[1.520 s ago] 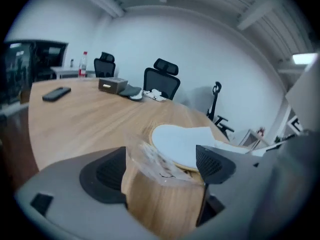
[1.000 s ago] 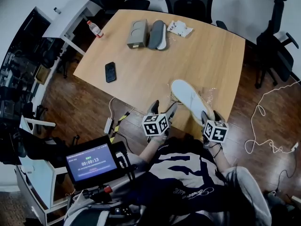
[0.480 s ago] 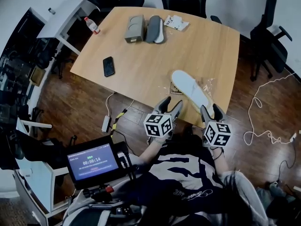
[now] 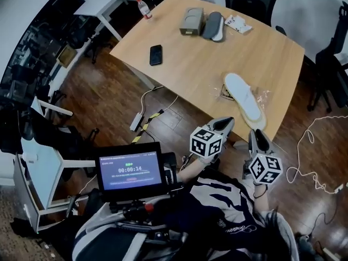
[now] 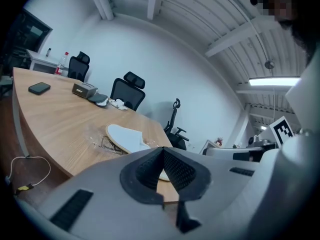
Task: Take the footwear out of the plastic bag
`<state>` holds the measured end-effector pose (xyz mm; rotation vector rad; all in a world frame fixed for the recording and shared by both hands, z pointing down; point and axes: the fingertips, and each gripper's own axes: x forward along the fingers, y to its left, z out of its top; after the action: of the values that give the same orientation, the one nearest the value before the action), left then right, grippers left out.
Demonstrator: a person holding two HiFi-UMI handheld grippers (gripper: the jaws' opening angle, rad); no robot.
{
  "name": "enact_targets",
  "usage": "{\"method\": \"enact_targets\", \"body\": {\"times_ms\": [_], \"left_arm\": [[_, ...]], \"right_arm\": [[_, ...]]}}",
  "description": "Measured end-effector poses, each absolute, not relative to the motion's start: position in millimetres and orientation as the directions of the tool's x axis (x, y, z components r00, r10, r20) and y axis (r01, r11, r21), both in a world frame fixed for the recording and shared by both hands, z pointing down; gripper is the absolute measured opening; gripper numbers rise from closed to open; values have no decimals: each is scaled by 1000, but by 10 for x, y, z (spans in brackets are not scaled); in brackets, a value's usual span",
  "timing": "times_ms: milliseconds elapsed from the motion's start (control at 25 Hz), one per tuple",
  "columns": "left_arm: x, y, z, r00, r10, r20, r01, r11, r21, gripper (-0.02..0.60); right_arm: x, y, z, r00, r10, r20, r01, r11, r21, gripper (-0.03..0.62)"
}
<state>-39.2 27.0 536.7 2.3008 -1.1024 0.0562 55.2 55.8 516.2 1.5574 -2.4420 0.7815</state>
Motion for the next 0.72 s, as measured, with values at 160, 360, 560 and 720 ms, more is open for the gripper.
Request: {"method": "enact_targets", "body": {"times_ms": [160, 360, 560, 720], "left_arm": [[-259, 602, 5256, 636, -726, 261, -734, -464, 496, 5], [-32, 1224, 5126, 585, -777, 232, -742, -397, 540, 3], [181, 1817, 5153, 558, -792, 248, -760, -369, 535, 3], [262, 2011, 5140, 562, -783, 268, -771, -377, 514, 3]], "right_arm": [[568, 946, 5134, -521, -766, 377, -842, 389, -373, 54], [762, 1600, 5102, -585, -710, 392, -809, 472, -351, 43], [905, 2116, 5106, -635, -673, 380, -771, 522, -363, 43], [836, 2265, 5109, -667, -645, 373, -744, 549, -381, 43]]}}
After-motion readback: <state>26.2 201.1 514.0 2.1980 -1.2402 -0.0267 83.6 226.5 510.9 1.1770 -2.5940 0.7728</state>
